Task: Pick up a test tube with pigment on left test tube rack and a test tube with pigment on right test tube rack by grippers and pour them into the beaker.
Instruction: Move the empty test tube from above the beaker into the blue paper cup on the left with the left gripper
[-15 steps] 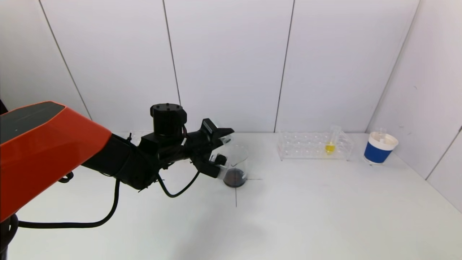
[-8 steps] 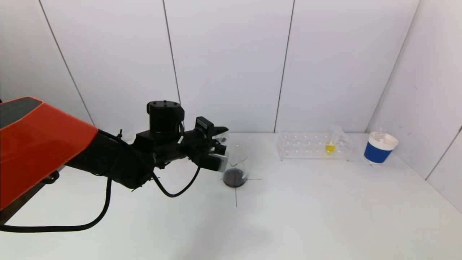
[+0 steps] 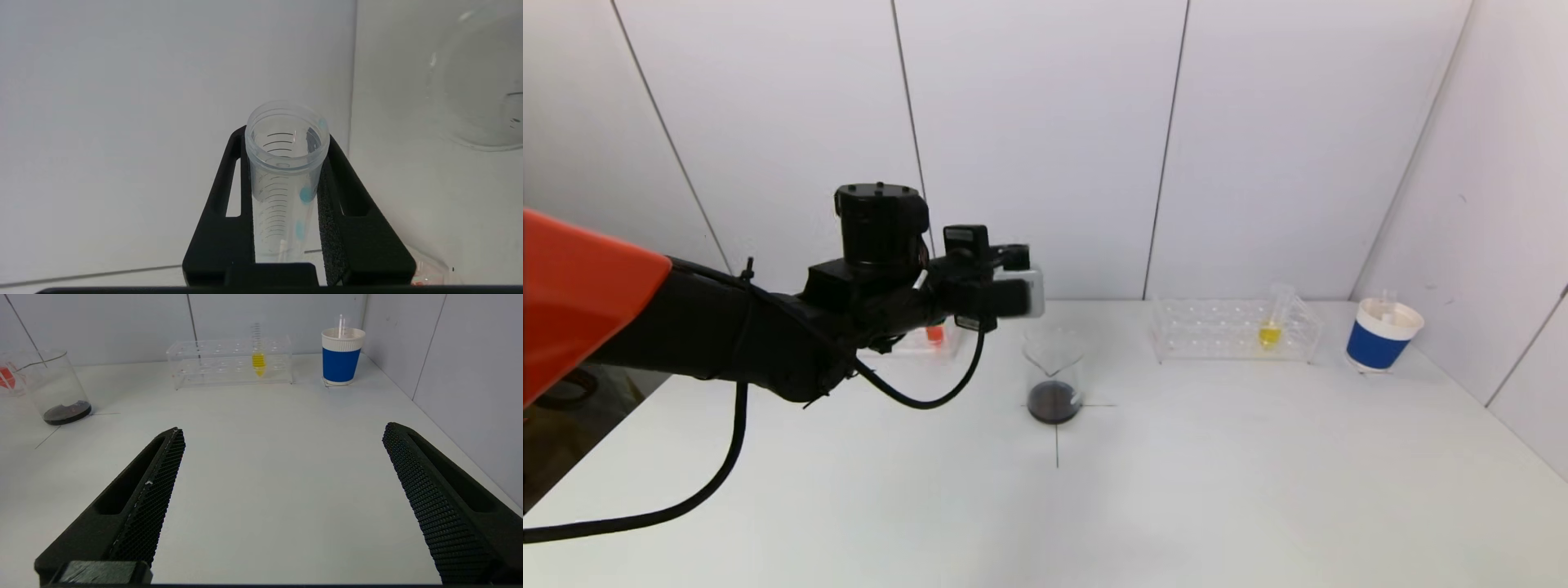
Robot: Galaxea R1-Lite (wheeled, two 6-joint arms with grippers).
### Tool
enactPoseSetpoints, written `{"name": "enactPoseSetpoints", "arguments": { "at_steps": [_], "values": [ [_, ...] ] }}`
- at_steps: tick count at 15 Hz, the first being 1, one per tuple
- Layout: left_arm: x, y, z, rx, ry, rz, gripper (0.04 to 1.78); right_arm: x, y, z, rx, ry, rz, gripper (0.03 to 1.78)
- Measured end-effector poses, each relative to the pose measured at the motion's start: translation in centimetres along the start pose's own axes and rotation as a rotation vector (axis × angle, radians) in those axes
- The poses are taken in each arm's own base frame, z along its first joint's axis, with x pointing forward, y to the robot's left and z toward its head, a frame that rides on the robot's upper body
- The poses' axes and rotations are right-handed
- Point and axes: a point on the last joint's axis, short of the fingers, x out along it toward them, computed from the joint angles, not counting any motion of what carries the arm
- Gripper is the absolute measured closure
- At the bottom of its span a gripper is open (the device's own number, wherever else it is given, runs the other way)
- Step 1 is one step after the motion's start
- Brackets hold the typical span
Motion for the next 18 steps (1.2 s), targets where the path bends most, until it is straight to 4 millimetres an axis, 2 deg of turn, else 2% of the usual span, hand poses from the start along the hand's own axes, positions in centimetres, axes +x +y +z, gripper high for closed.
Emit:
{"name": "enactPoseSetpoints", "arguments": {
  "at_steps": [5,13,16,18],
  "values": [
    [-0.5,4.9,1.5,-0.262,0.116,0.16,1.37,0.0,0.0,0.0,0.0,0.0,0.0,0.05],
    [-4.0,9.5,2.6,-0.551,0.179,0.216,1.37,0.0,0.0,0.0,0.0,0.0,0.0,0.05],
    [-5.5,12.6,2.3,-0.679,0.202,0.304,1.37,0.0,0.0,0.0,0.0,0.0,0.0,0.05],
    [-6.7,14.3,1.1,-0.769,0.229,0.37,1.37,0.0,0.0,0.0,0.0,0.0,0.0,0.05]
  ]
}}
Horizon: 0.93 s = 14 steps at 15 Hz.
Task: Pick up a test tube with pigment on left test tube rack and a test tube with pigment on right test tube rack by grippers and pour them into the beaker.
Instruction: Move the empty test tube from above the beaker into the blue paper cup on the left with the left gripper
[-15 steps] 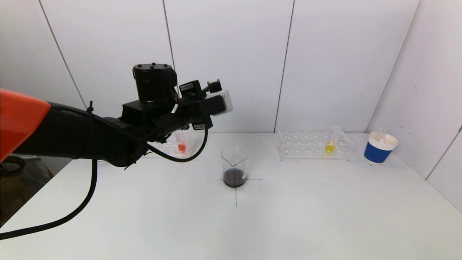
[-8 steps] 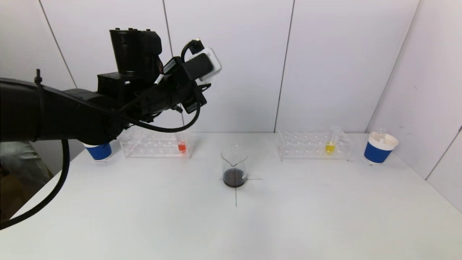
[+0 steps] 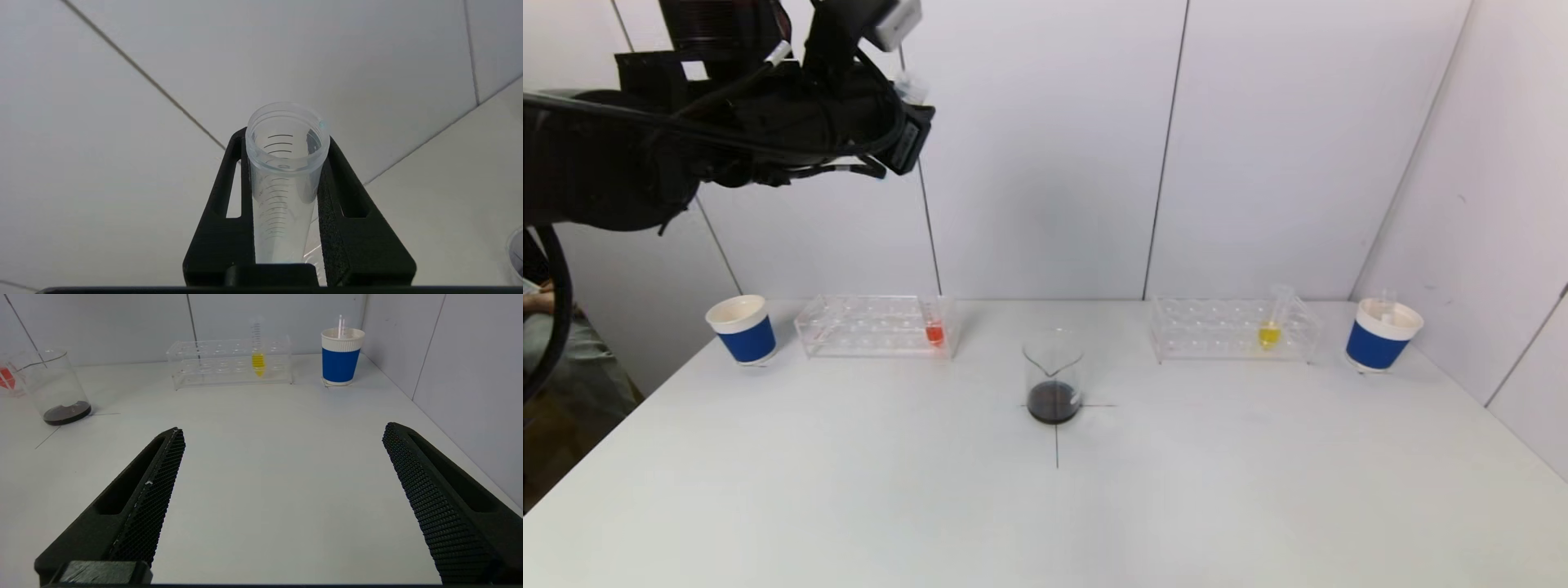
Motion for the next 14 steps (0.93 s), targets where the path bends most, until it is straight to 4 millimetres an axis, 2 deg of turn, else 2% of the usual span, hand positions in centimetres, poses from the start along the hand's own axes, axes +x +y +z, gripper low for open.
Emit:
{"name": "enactPoseSetpoints", "arguments": {
  "at_steps": [4,7,11,14],
  "values": [
    [-0.8,4.3,-1.1,-0.127,0.031,0.117,1.37,0.0,0.0,0.0,0.0,0.0,0.0,0.05],
    [-1.5,6.7,-2.4,-0.224,0.076,0.183,1.37,0.0,0.0,0.0,0.0,0.0,0.0,0.05],
    [-2.2,8.9,-4.3,-0.328,0.112,0.266,1.37,0.0,0.0,0.0,0.0,0.0,0.0,0.05],
    [-2.8,10.1,-6.4,-0.384,0.151,0.287,1.37,0.0,0.0,0.0,0.0,0.0,0.0,0.05]
  ]
}}
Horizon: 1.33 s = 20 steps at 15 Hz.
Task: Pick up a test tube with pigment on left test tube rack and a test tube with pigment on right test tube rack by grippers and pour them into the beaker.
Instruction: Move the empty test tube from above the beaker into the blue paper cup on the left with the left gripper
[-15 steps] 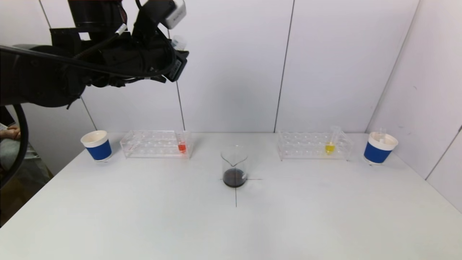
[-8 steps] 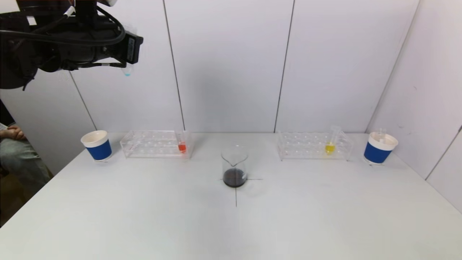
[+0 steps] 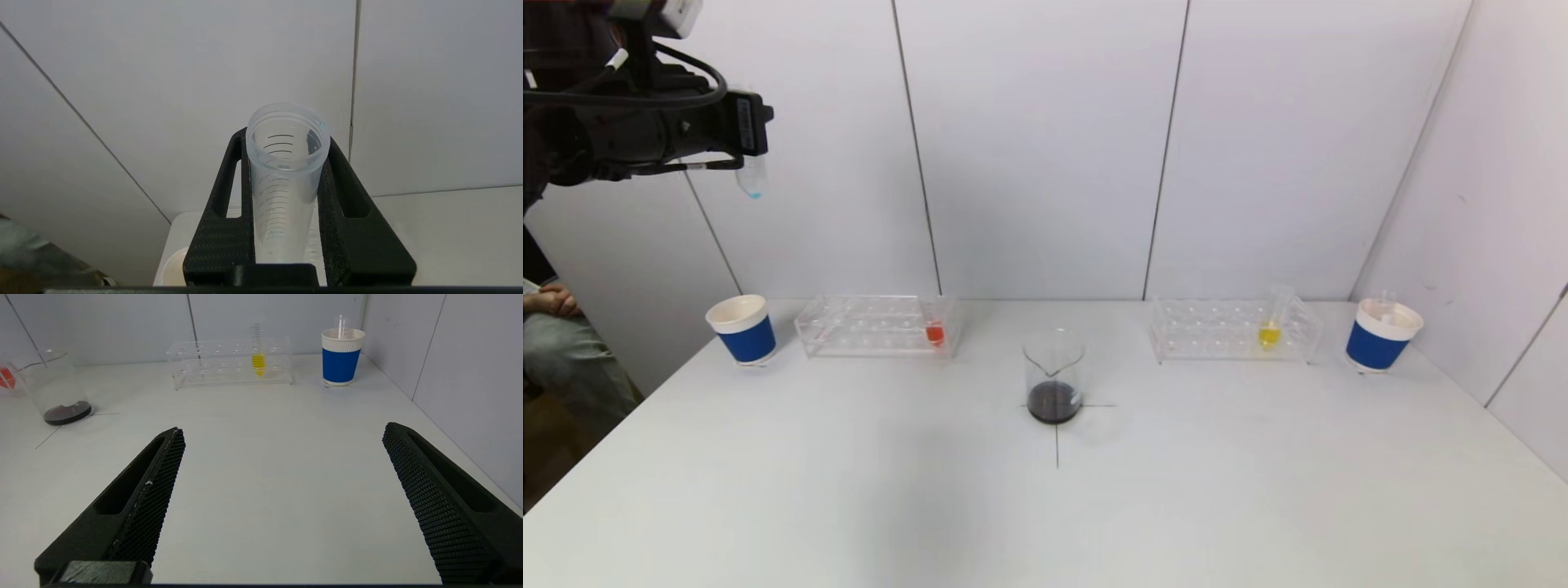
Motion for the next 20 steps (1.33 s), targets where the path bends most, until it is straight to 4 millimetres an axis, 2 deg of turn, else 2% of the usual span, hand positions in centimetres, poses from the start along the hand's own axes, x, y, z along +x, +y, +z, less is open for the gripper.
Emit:
{"name": "enactPoseSetpoints", "arguments": {
  "at_steps": [3,7,14,20],
  "values": [
    [0.1,1.9,-2.2,-0.047,0.046,0.005,1.37,0.0,0.0,0.0,0.0,0.0,0.001,0.05],
    [0.8,4.5,-5.1,-0.06,0.021,0.089,1.37,0.0,0.0,0.0,0.0,0.0,0.0,0.05],
    [3.5,9.5,-12.0,-0.058,0.007,0.24,1.37,0.0,0.0,0.0,0.0,0.0,0.0,0.05],
    [6.5,10.7,-16.9,-0.082,0.016,0.265,1.37,0.0,0.0,0.0,0.0,0.0,0.001,0.05]
  ]
}}
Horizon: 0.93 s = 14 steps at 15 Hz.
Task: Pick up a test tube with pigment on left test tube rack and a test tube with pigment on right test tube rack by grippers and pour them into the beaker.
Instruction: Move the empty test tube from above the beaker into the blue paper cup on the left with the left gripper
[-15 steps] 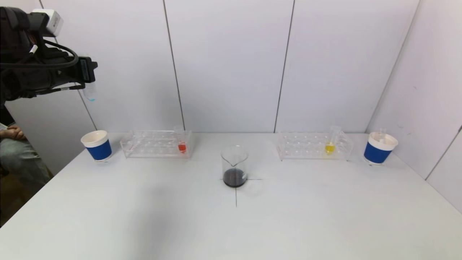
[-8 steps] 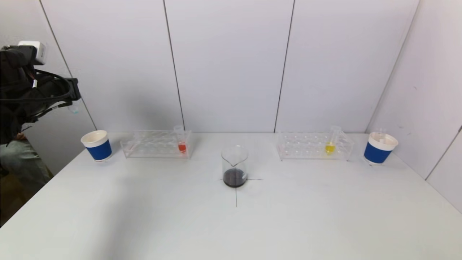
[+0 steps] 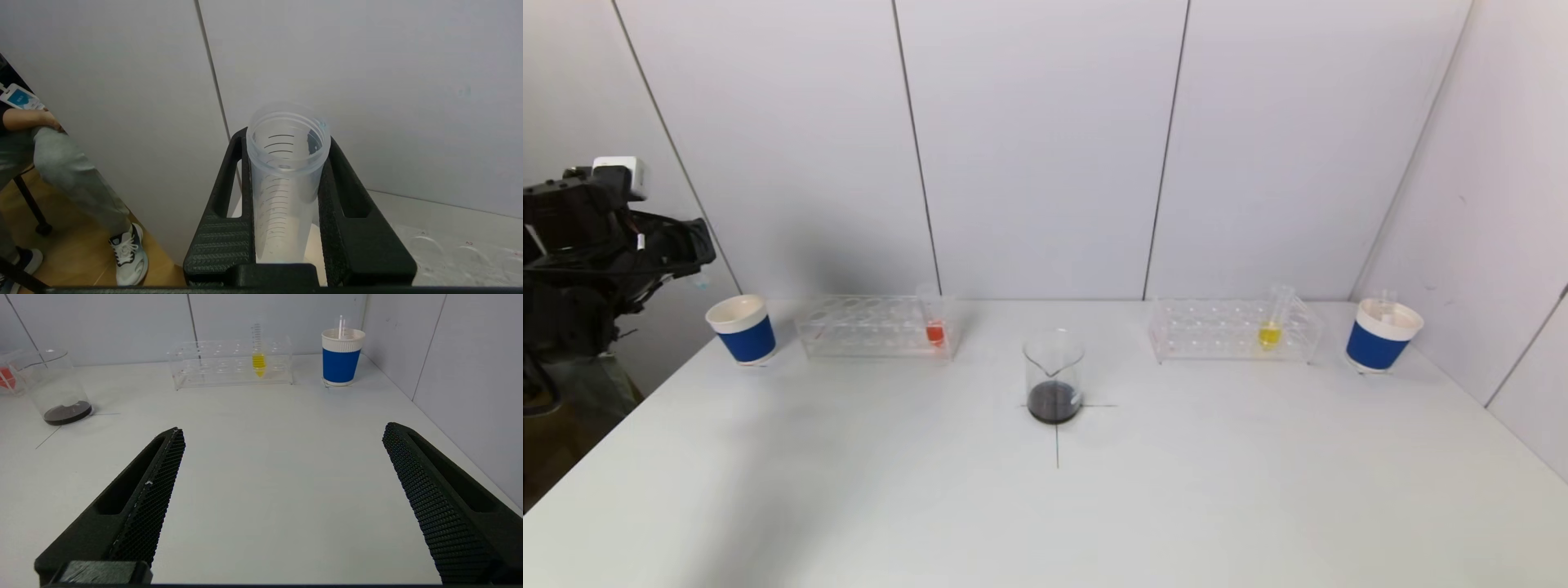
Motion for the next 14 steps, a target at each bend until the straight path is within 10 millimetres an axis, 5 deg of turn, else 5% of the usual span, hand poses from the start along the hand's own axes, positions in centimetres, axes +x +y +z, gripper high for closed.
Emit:
{"name": "enactPoseSetpoints", "arguments": {
  "at_steps": [8,14],
  "values": [
    [3.1,-0.7,-6.3,-0.017,0.011,-0.025,1.37,0.0,0.0,0.0,0.0,0.0,0.0,0.05],
    [3.4,-0.9,-8.9,-0.018,0.03,-0.029,1.37,0.0,0.0,0.0,0.0,0.0,0.0,0.05]
  ]
}}
